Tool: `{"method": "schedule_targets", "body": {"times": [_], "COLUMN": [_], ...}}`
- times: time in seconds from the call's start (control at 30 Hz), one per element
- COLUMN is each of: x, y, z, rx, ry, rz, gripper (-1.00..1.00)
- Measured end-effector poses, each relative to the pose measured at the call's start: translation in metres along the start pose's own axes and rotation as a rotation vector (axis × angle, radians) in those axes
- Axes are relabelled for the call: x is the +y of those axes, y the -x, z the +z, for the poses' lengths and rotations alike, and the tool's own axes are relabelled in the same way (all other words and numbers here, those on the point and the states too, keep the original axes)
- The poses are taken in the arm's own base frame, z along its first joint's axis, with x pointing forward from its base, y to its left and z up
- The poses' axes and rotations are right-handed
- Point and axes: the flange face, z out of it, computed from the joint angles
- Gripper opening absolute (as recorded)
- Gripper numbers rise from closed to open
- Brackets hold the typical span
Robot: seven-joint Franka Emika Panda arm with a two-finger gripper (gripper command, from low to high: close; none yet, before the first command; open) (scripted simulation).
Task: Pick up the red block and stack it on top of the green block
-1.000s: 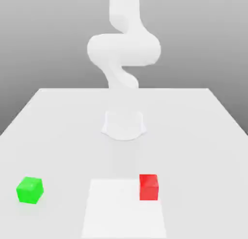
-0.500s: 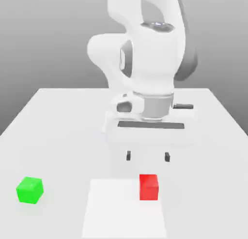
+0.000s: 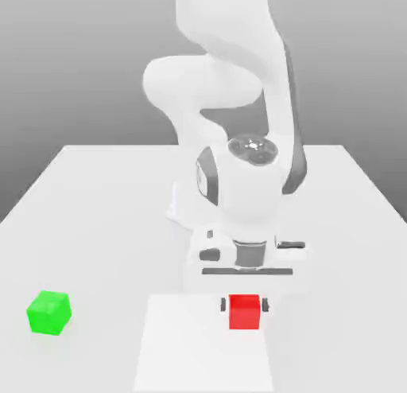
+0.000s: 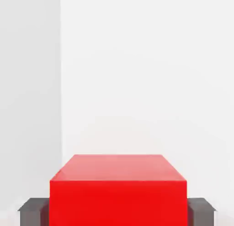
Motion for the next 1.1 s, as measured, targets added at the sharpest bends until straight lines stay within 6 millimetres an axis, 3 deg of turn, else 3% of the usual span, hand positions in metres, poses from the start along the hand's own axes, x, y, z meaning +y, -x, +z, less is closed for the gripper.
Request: {"method": "schedule_targets", "body": {"times": [0.1, 0.43, 0.5, 0.63, 0.8, 1.0, 1.1], "x": [0.000, -0.001, 0.004, 0.060, 0.134, 0.237, 0.237], "y": [0.000, 0.000, -0.016, -0.101, -0.174, -0.232, -0.236], "z": [0.000, -0.060, -0.067, -0.076, -0.088, -0.097, -0.069], "rx": [0.001, 0.002, -0.001, -0.004, -0.004, 0.001, 0.003], "ry": [0.000, 0.000, 0.000, -0.004, -0.006, -0.001, 0.000], "rz": [0.000, -0.003, 0.094, 0.509, 0.961, 1.456, 1.479], "gripper": [-1.00, -1.00, -1.00, -1.00, -1.00, -1.00, -1.00]}}
